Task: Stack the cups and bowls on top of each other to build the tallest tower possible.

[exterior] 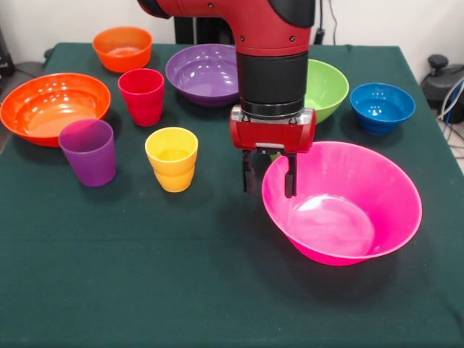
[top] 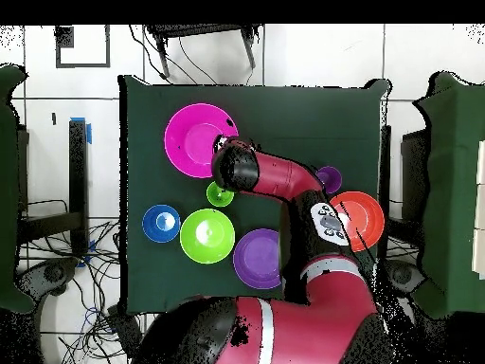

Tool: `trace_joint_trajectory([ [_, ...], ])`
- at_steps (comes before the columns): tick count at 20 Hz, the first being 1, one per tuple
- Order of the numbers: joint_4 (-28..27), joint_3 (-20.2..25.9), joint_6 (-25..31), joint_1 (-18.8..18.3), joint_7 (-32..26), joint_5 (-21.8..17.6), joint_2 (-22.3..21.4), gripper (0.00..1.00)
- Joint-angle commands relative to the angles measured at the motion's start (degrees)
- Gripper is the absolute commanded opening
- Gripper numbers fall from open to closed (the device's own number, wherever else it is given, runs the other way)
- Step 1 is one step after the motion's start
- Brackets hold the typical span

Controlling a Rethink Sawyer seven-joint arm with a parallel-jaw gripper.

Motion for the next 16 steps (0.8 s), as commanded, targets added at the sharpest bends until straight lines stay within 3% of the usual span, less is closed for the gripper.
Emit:
trace_joint_trajectory([
  [1,-1.57,4.92,4.20,-0.33,-0.44,-3.99,1.97,1.00],
  [16,-0.48,5.86,3.18,-1.06,-0.58,-4.40,1.50,1.00],
])
